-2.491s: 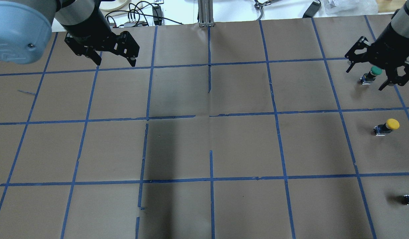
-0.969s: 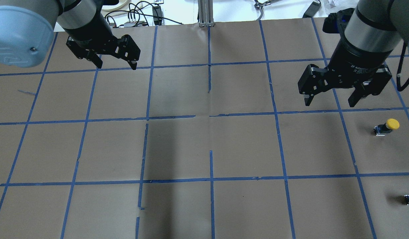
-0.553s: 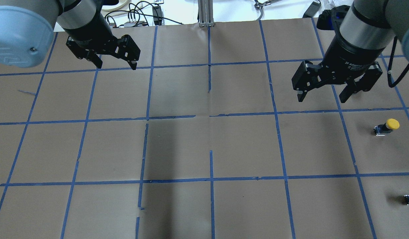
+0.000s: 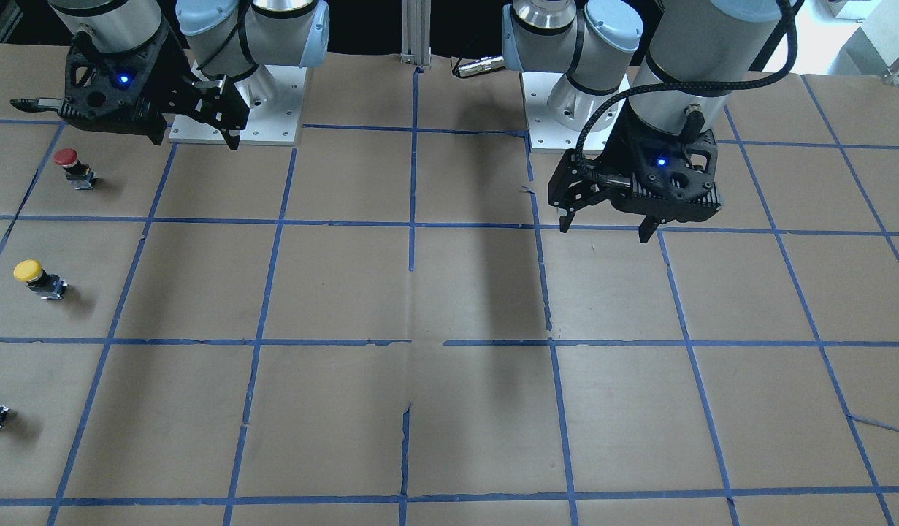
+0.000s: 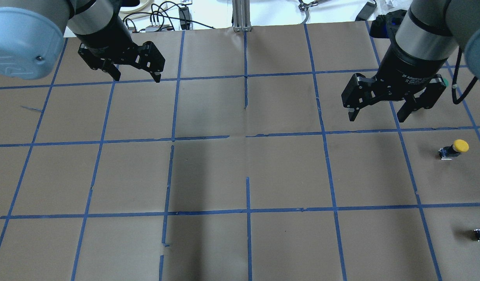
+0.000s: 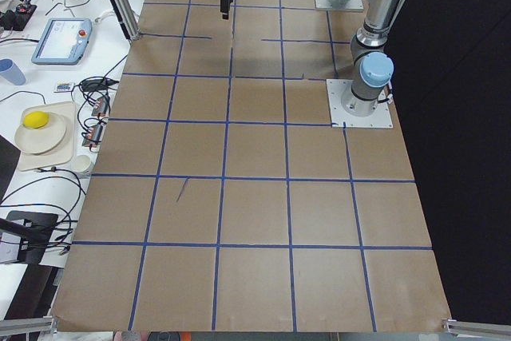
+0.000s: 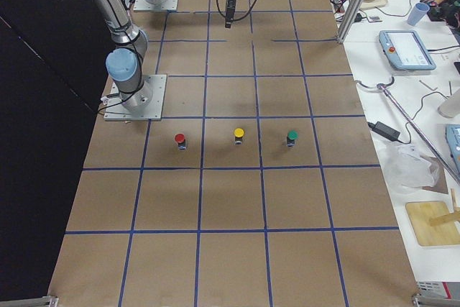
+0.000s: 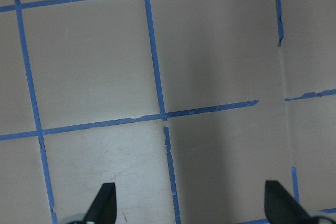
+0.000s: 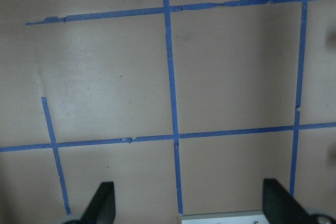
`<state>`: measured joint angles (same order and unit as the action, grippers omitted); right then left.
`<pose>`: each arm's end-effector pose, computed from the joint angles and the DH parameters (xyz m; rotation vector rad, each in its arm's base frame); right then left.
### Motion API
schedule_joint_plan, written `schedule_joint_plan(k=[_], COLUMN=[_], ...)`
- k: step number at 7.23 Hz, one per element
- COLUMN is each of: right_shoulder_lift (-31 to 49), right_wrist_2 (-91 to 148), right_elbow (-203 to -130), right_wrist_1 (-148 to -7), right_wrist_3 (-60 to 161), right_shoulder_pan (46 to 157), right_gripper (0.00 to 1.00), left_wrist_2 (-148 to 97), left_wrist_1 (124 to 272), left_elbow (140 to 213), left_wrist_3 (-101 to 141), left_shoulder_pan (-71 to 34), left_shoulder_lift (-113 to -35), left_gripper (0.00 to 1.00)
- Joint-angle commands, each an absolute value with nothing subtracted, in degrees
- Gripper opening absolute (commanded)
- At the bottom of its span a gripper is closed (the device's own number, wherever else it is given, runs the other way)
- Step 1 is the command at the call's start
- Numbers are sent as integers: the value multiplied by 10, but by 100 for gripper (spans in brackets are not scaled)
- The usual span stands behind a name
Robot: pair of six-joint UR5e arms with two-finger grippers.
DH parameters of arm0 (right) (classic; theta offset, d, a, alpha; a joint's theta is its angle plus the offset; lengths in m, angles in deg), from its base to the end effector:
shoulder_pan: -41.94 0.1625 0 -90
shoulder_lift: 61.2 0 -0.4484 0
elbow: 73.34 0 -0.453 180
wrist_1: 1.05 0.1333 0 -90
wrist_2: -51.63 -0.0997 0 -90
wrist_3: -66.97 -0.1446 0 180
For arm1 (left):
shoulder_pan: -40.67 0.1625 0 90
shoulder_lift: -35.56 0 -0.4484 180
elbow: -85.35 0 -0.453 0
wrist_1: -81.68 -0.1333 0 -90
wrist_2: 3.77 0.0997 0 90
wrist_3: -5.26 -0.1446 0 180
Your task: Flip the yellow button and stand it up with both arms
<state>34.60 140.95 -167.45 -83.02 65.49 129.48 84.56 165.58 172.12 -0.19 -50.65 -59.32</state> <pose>0.1138 -0.4960 0.4672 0.1084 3.1221 0.1729 -0.1513 -0.5982 0.4599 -0.1856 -3.1073 0.1225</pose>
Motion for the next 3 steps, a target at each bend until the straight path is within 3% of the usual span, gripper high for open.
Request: schedule_joint_plan(k=[1,3], right_shoulder_lift=[347,347], right_wrist_2=[1410,1410], right_elbow=[-1675,-1675], right_wrist_1=[-830,-830], right_wrist_3=[654,655], right_shoulder_pan=[1295,1295], right_gripper=[100,100], left_wrist_2=[846,847], left_wrist_1=[1655,1656], left_elbow=[1722,1722], left_wrist_3=[-1,1], left_shoulder_pan=[-507,-507], left_shoulder_lift=[-594,-594], left_gripper=[100,100])
